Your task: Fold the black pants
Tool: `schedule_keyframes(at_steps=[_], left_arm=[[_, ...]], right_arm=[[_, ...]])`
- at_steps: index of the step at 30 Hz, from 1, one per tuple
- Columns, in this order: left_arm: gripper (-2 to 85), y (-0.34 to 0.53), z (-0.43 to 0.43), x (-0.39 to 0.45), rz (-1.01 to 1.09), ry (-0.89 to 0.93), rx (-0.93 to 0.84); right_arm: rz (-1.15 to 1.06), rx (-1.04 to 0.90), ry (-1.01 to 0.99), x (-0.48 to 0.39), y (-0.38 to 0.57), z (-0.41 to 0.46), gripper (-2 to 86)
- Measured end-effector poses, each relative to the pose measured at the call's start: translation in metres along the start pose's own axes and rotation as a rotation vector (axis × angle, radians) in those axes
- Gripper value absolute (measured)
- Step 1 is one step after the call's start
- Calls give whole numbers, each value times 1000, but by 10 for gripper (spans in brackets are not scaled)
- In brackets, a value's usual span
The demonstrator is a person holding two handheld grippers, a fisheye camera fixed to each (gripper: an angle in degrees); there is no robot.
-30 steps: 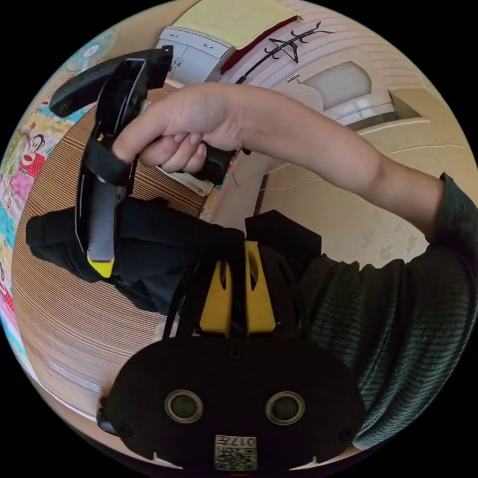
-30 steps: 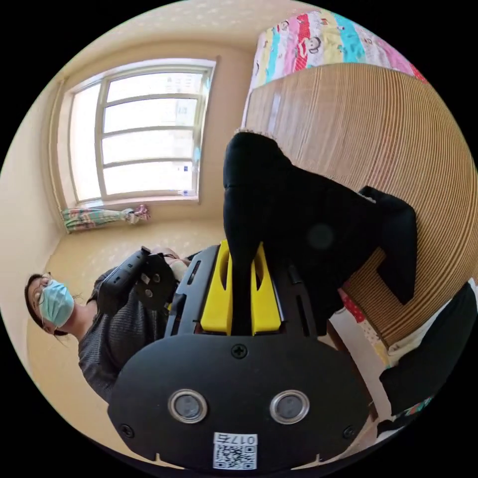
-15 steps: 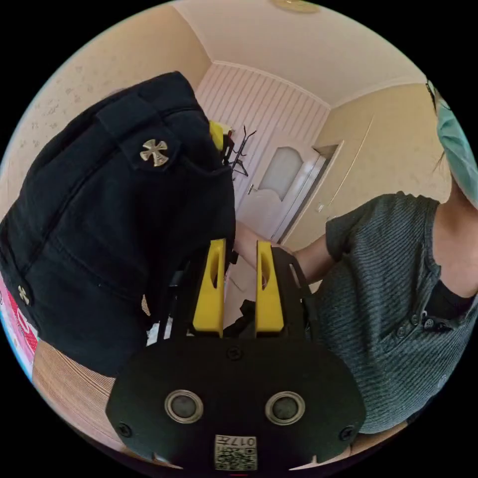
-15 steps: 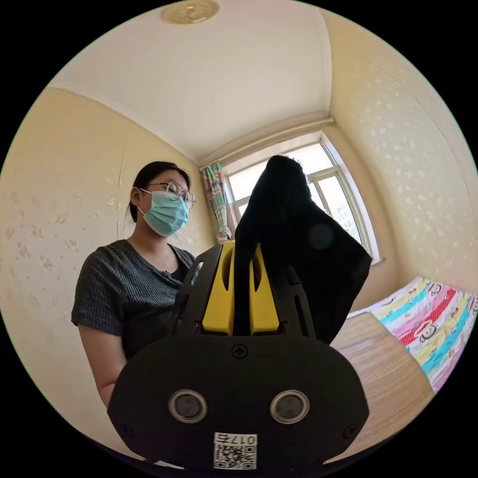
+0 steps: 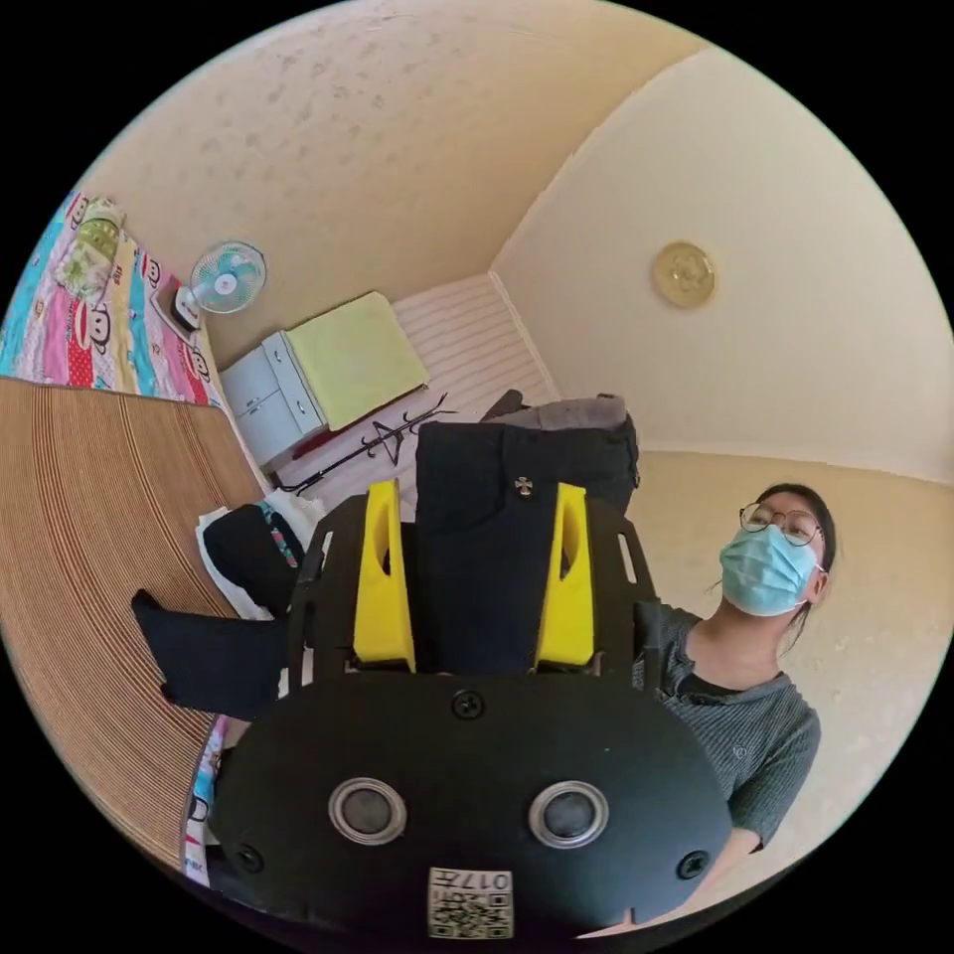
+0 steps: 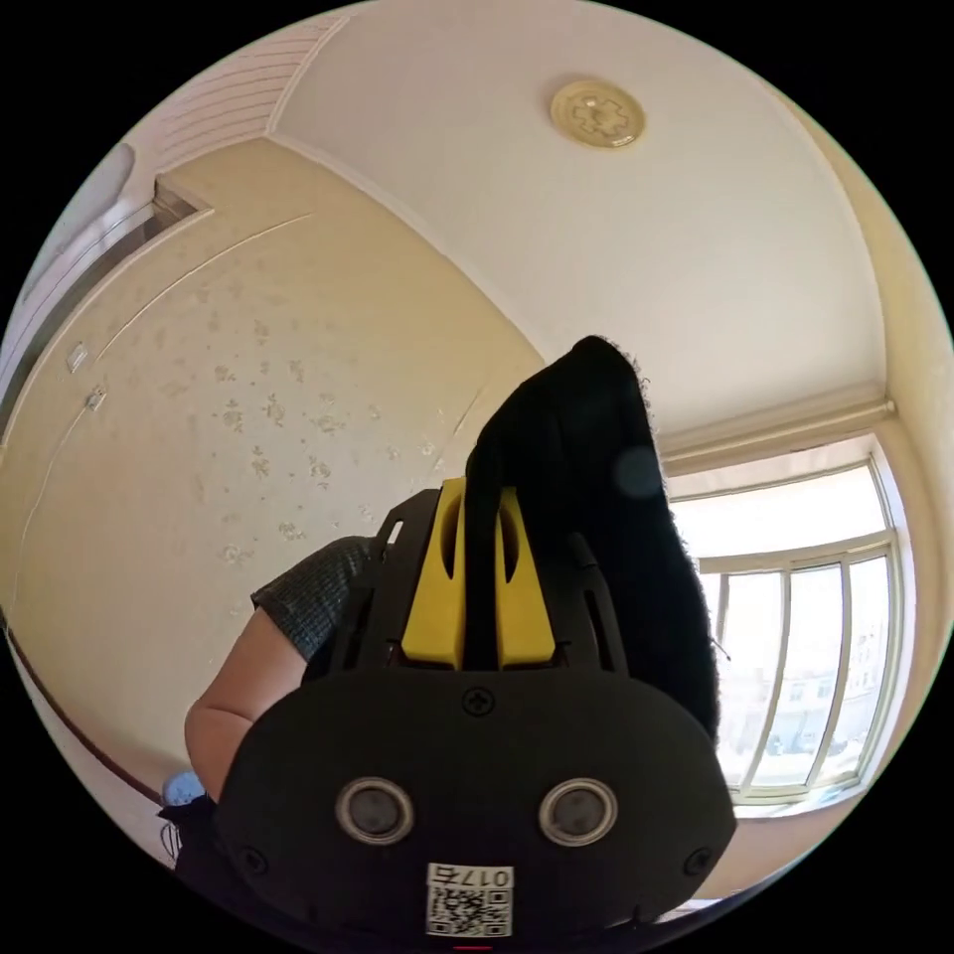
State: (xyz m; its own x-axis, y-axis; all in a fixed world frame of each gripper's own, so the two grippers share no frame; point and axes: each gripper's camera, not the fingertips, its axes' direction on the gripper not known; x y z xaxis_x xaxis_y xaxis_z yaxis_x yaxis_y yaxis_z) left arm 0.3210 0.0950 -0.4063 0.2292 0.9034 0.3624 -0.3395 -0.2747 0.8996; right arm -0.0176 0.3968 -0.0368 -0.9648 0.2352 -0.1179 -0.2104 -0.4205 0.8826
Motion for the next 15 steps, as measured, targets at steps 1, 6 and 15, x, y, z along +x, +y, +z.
schedule_keyframes(at_steps=[1,6,15], left_arm=[[217,-1,6,0,-14,18,-26],[138,-4,22,34,26,523,-45],[39,-24,-77,312,706,-162,295]], right_arm=[[-3,-26,9,-1,-2,11,11],[-17,-120,61,-21,-13,44,4],[122,-560,881,-82,-81,103,0]])
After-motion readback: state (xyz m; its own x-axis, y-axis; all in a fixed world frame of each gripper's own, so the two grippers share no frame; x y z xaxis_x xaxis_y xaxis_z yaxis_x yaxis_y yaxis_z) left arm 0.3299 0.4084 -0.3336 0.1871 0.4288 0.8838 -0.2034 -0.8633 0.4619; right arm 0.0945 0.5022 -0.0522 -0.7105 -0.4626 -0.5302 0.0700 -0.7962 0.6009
